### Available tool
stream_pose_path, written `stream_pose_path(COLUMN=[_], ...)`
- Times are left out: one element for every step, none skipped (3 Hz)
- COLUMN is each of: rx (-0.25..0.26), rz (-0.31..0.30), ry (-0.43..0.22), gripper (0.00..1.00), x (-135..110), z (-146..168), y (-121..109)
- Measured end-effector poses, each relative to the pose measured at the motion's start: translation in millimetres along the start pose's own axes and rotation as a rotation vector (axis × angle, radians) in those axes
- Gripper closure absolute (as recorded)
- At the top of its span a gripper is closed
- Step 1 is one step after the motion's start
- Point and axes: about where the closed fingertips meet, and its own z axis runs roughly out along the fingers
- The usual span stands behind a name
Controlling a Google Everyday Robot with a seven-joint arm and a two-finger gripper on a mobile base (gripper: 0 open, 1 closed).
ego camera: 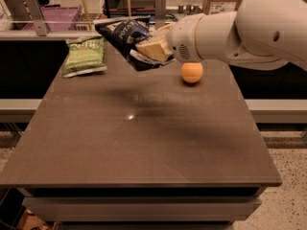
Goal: Move blue chip bag near orange
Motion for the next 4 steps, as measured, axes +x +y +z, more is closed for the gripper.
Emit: stream_pose_path(rx=[-0.023,-0.036,-0.046,-0.017], rz=[-0.012,-0.019,-0.019,-0.009], ry=[0.032,0.078,0.111,0.156], gripper=[1.00,1.00,1.00,1.00], x=[-0.1,2.5,7.0,12.8], z=[18.9,39.7,58.5,72.0], y=[-11.5,-24.0,-33.0,-39.8])
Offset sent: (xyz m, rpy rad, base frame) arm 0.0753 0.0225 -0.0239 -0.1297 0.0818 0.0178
